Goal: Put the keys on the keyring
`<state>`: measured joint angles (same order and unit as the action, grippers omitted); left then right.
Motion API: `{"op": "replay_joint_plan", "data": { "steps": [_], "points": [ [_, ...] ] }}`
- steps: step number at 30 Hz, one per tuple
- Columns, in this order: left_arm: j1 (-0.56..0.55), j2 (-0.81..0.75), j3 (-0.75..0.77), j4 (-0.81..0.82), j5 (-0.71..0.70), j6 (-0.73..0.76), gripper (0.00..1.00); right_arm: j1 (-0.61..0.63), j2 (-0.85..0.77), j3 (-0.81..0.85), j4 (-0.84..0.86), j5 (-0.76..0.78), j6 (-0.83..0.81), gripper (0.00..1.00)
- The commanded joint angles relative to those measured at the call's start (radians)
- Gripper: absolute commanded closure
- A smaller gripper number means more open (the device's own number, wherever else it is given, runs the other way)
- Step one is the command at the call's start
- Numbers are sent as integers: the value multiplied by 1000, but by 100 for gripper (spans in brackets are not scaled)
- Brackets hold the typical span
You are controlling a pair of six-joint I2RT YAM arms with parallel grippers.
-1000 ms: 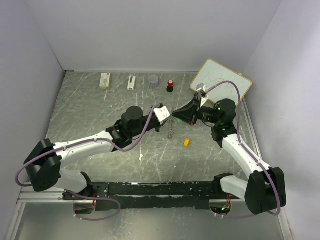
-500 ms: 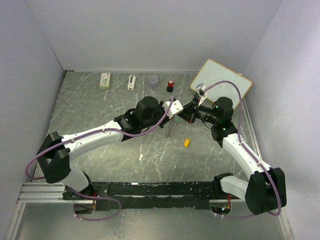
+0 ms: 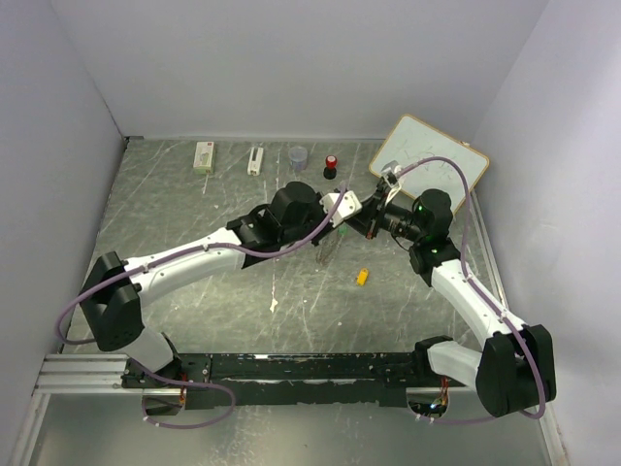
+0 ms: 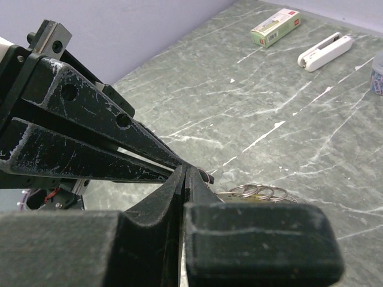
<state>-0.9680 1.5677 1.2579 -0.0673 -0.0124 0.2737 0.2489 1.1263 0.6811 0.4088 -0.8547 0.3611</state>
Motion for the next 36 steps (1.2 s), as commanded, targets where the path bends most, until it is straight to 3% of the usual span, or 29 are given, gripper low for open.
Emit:
{"op": "replay_joint_plan", "data": {
  "steps": [1,5,6,9,10,15,26,29,32,36],
  "points": [
    [-8,35,76,23,-37,0,93,34,-10,7,25,-75,45,100],
    [-8,51,96,-1,-60,-15,93,33,-13,13,17,-67,43,100],
    [-8,52,99,-4,-74,-20,89,33,-13,14,15,-64,43,100],
    [-8,27,65,42,-112,-30,32,33,-17,22,7,-57,39,100],
    [-8,10,43,64,-120,-33,22,34,-18,24,5,-56,37,100],
    [-8,-76,-41,138,-189,-51,18,33,-21,34,-4,-52,33,100],
    [6,-231,-203,262,-304,-75,18,32,-18,54,-45,-33,12,100],
    [15,-239,-223,258,-317,-93,19,32,-19,70,-152,70,-22,100],
    [25,-244,-256,263,-325,-123,19,32,1,121,-364,326,-41,100],
    [36,-250,-313,282,-317,-176,14,32,34,149,-571,550,-51,72]
  ]
}}
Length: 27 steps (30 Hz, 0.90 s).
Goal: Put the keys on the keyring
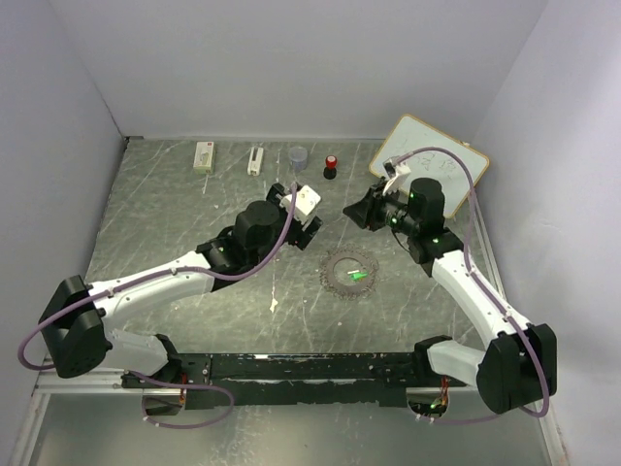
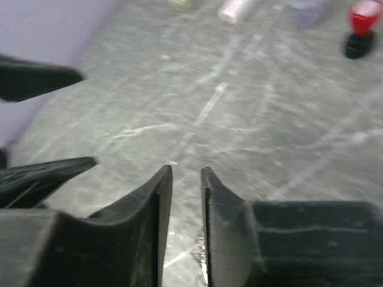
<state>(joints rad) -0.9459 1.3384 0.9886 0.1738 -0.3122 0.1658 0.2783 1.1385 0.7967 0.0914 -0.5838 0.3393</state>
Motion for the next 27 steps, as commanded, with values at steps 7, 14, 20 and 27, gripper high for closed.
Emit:
{"op": "replay_joint_plan", "data": {
  "steps": [7,14,20,27],
  "points": [
    [18,-22,-127,77,28,-154,11,13,58,-31,-367,334,-9,46],
    [18,-25,-167,92,58,-200,12,146,115,-37,-461,505,-32,50],
    [18,-22,-181,97,73,-213,12,249,184,3,-544,671,-49,50],
    [18,-22,-194,98,68,-214,12,292,256,65,-601,752,-75,47]
  ]
}}
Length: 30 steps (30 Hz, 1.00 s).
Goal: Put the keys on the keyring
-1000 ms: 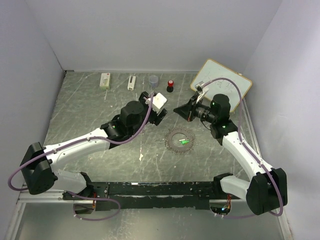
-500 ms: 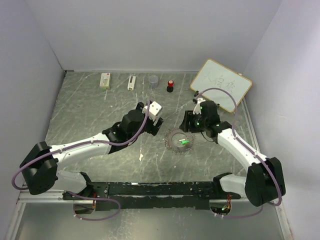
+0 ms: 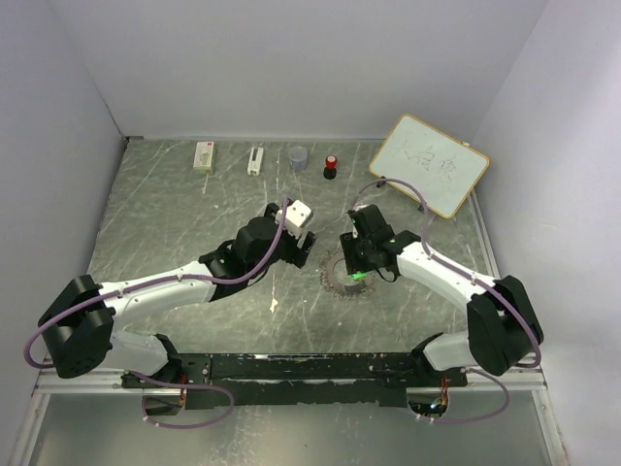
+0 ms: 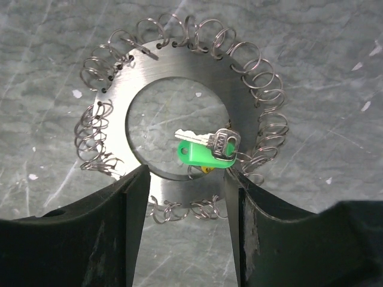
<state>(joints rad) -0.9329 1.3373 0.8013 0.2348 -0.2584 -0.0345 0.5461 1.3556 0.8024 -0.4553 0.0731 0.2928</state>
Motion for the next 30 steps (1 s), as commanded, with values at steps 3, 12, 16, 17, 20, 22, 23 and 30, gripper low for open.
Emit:
{"op": "replay_joint_plan", "data": {
  "steps": [3,12,16,17,20,22,23,30],
  "points": [
    [5,-21,-11,41,11,-12,12,45,82,90,-89,136,-50,44],
    [6,-19,-21,50,3,-6,12,120,200,181,-237,255,-88,35],
    [6,-23,-29,52,2,-4,12,142,249,191,-266,268,-102,33],
    [7,-27,-33,53,0,-4,12,145,260,193,-273,277,-103,33],
    [8,-39,-42,55,-5,-4,12,152,293,192,-289,292,-114,32],
    [11,-48,-53,58,-7,-4,12,155,304,192,-294,304,-120,32],
    [12,-52,-57,58,-7,-4,12,155,309,192,-291,305,-125,32],
    [22,-64,-75,66,1,-5,12,158,373,192,-243,333,-153,32]
  ]
}}
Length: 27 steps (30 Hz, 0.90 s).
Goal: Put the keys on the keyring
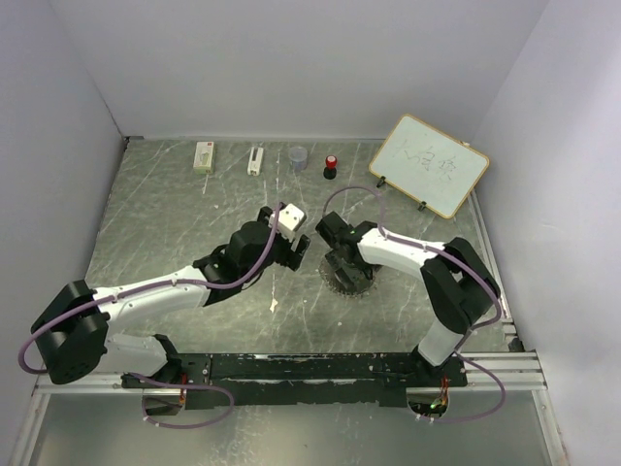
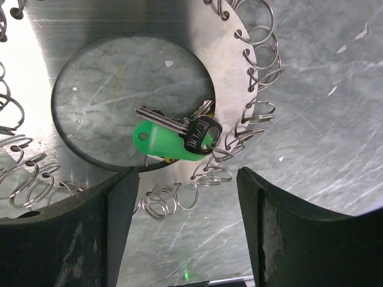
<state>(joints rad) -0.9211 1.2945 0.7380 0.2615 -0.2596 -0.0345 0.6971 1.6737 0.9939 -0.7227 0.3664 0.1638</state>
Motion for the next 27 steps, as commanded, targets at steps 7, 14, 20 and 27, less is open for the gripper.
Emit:
{"op": "replay_joint_plan", "data": {
  "steps": [7,14,20,27],
  "points": [
    [23,-39,-25,45,5,-5,12,17,131,65,48,74,-40,35],
    [32,-54,-37,43,7,-5,12,17,189,112,63,69,-42,45],
    [44,-78,-55,47,12,-7,12,7,176,117,73,54,-25,65],
    [48,-87,-61,50,17,-8,12,-6,178,134,79,88,1,73]
  ]
}}
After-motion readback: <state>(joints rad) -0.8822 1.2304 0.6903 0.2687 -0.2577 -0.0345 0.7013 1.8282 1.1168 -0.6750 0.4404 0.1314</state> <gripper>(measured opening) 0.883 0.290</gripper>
